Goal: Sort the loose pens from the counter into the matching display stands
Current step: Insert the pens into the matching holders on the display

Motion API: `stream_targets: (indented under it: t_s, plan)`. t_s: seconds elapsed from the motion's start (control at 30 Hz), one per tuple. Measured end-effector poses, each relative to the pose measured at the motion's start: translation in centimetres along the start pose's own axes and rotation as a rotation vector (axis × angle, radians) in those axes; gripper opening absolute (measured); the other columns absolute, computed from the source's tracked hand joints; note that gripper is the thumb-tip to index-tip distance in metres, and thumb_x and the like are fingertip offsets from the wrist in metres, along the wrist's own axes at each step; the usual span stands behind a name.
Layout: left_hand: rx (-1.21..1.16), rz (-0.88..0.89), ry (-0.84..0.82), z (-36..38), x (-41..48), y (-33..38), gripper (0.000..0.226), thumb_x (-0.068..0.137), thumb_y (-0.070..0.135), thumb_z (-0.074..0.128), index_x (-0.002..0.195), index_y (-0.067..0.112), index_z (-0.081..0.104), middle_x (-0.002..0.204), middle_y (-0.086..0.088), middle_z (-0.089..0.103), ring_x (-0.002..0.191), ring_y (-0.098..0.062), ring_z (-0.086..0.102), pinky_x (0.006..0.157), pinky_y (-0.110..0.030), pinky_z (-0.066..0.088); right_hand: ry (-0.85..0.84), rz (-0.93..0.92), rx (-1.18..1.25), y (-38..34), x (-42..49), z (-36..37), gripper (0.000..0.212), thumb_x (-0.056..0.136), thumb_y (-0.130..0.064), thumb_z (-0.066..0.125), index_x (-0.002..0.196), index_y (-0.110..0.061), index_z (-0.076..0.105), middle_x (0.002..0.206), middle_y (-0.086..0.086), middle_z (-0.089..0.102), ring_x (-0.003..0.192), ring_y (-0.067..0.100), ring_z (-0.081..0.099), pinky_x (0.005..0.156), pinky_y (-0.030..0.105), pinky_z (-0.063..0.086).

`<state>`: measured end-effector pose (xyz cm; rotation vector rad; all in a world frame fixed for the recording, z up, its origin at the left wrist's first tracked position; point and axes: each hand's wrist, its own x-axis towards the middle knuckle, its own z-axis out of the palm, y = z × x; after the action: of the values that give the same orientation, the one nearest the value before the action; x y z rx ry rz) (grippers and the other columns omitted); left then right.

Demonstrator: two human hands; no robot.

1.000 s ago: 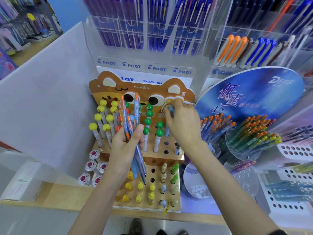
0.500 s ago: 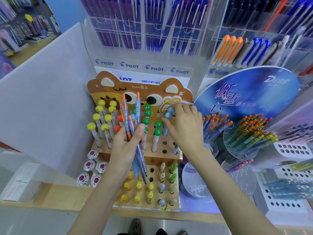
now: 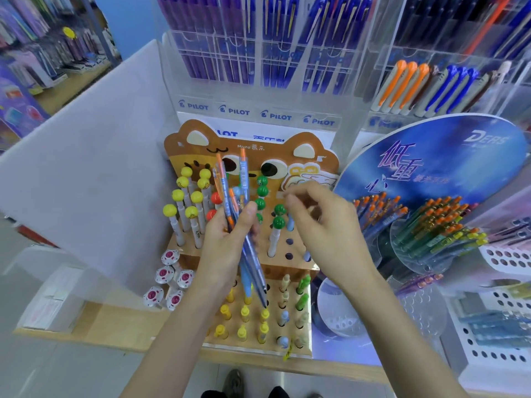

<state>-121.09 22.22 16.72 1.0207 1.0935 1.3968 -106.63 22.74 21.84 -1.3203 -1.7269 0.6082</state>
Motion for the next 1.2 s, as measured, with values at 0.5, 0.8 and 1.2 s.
stream_targets:
  t_s: [0.5,0.8,1.2]
  plan:
    - [-0.252,-0.206,-0.373,-0.3,0.1,0.8,0.028,0.083,0.012,0.053,0.111,0.017,0.053,0.077,0.002,0.068,0.033,-0.005,0.036,0.034,-0.015,0.033,-0.228,0.241,0.462,-0.4,1.3,0.4,0.023,0.098,-0.005,0.048,0.107,-0.007,0.069,0.079,-0.007,0.067,0.063,-0.004,0.055,0.067,0.013,0.044]
    - [0.13,-0.09,-0.237,-0.2,0.4,0.4,0.031,0.083,0.007,0.065,0.099,0.023,0.044,0.057,-0.025,0.049,0.033,-0.015,0.036,0.035,-0.023,0.033,-0.256,0.392,0.589,0.1,1.1,0.9,0.029,0.087,-0.007,0.066,0.115,-0.01,0.059,0.105,0.011,0.068,0.081,0.009,0.065,0.064,0.013,0.049]
    - [0.279,-0.037,-0.283,-0.2,0.2,0.5,0.044,0.087,-0.003,0.06,0.105,0.027,0.034,0.06,0.0,0.062,0.033,-0.011,0.039,0.038,-0.022,0.038,-0.262,0.49,0.534,0.4,1.9,0.5,0.033,0.086,-0.009,0.069,0.115,-0.011,0.056,0.084,-0.005,0.069,0.069,-0.004,0.065,0.059,0.009,0.045]
